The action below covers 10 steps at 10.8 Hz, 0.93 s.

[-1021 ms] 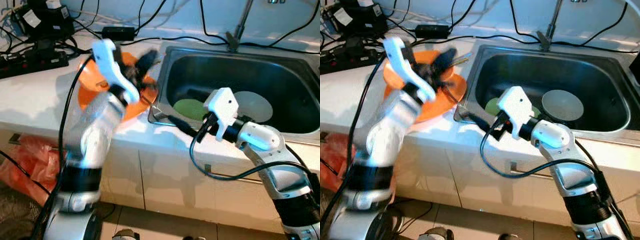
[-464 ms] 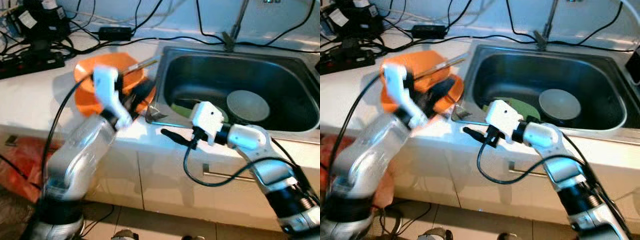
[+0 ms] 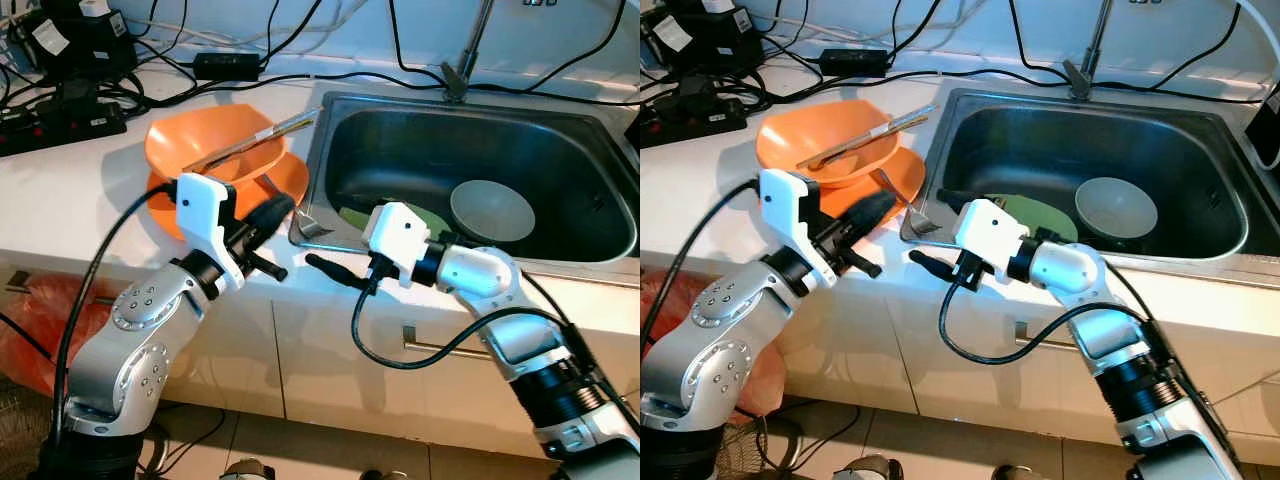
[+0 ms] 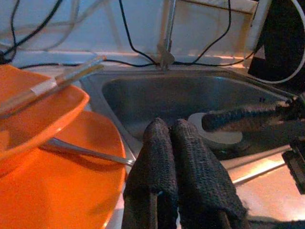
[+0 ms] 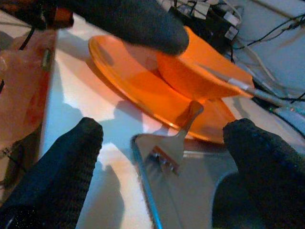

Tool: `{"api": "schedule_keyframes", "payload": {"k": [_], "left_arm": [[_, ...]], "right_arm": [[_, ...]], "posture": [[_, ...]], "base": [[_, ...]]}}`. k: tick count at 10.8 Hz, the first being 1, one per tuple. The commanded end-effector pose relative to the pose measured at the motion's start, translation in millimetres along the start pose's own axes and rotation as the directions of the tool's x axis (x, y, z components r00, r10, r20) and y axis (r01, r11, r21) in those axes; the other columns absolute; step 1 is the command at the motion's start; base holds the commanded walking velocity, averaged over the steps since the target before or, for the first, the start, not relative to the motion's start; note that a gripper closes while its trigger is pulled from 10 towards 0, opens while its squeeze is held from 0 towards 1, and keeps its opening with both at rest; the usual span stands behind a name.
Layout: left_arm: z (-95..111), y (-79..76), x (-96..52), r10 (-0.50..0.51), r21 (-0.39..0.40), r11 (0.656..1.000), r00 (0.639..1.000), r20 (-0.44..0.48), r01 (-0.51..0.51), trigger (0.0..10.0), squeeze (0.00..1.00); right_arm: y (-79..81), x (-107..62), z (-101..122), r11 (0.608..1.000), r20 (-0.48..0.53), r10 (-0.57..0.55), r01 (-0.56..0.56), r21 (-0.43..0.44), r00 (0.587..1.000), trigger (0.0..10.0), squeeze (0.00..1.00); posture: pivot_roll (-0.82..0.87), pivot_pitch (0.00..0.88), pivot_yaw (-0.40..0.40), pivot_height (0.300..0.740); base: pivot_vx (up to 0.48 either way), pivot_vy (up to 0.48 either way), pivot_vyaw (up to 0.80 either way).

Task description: Kitchen organization

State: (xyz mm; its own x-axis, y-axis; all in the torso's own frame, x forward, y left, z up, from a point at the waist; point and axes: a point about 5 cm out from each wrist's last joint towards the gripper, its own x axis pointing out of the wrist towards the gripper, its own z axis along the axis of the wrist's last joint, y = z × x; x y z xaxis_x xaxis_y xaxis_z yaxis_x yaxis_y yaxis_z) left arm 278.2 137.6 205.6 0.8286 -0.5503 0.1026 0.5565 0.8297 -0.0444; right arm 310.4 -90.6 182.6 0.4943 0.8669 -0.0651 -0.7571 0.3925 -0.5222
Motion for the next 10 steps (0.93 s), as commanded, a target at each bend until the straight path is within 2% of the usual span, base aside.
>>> {"api": "schedule_keyframes", "payload": {"k": [1,2,3,4,5,6,7,8,9,10], "left_arm": [[1.3,-2.5,0.1,-0.006,0.032,0.999,1.0,0.003,0.005,10.0,1.0],[1.5,-2.6,0.2,-0.004,0.033,0.999,1.0,0.004,0.004,10.0,1.0],[2.9,-3.0,0.5,-0.006,0.05,0.999,1.0,0.009,0.005,10.0,1.0],[3.3,-3.1,0.5,-0.008,0.053,0.999,1.0,0.011,0.007,10.0,1.0],[4.3,-2.7,0.6,-0.01,0.055,0.998,1.0,0.015,0.009,10.0,1.0],[5.1,-2.6,0.9,-0.011,0.058,0.998,1.0,0.018,0.01,10.0,1.0],[5.9,-2.9,1.7,-0.015,0.059,0.998,1.0,0.02,0.013,10.0,1.0],[6.6,-3.1,2.3,-0.021,0.069,0.997,1.0,0.018,0.019,10.0,1.0],[6.9,-3.3,2.2,-0.023,0.073,0.997,1.0,0.018,0.022,10.0,0.67],[7.1,-2.5,2.5,-0.021,0.079,0.997,1.0,0.015,0.02,10.0,0.67]], "right_arm": [[-3.2,1.2,3.0,1.0,0.014,-0.003,0.004,-0.026,1.0,9.2,0.0],[-3.5,1.6,3.0,1.0,0.017,-0.006,0.007,-0.027,1.0,9.2,0.0],[-3.9,2.0,3.1,1.0,0.018,-0.007,0.007,-0.03,1.0,4.5,0.0],[-4.1,2.3,3.4,0.999,0.021,-0.009,0.009,-0.031,1.0,4.0,0.0],[-4.1,2.9,3.8,0.999,0.027,-0.011,0.012,-0.032,1.0,1.6,0.0],[-3.9,3.4,4.1,0.999,0.031,-0.011,0.012,-0.032,0.999,0.0,0.0],[-3.7,3.4,4.3,0.999,0.031,-0.005,0.006,-0.036,1.0,0.0,0.0],[-3.8,2.7,3.0,0.999,0.017,0.019,-0.018,-0.047,1.0,4.2,0.0],[-3.8,2.3,2.4,0.998,0.012,0.028,-0.028,-0.052,1.0,4.9,0.0],[-6.9,1.2,0.2,0.996,-0.008,0.042,-0.043,-0.078,0.999,4.9,0.0]], "posture": [[0.15,0.111,-0.013,0.74],[0.15,0.111,-0.013,0.74],[0.15,0.11,-0.012,0.74],[0.16,0.108,-0.012,0.74],[0.16,0.108,-0.012,0.74],[0.16,0.105,-0.012,0.74],[0.16,0.103,-0.013,0.74],[0.16,0.104,-0.014,0.74],[0.16,0.104,-0.015,0.74],[0.16,0.105,-0.015,0.74]], "base": [[0.0,0.0,0.0],[0.0,0.0,0.0],[0.0,0.0,0.0],[0.0,0.0,0.0],[0.0,0.0,0.0],[0.0,0.0,0.0],[0.0,0.0,0.0],[0.0,0.0,0.0],[0.0,0.0,0.0],[0.0,0.0,0.0]]}}
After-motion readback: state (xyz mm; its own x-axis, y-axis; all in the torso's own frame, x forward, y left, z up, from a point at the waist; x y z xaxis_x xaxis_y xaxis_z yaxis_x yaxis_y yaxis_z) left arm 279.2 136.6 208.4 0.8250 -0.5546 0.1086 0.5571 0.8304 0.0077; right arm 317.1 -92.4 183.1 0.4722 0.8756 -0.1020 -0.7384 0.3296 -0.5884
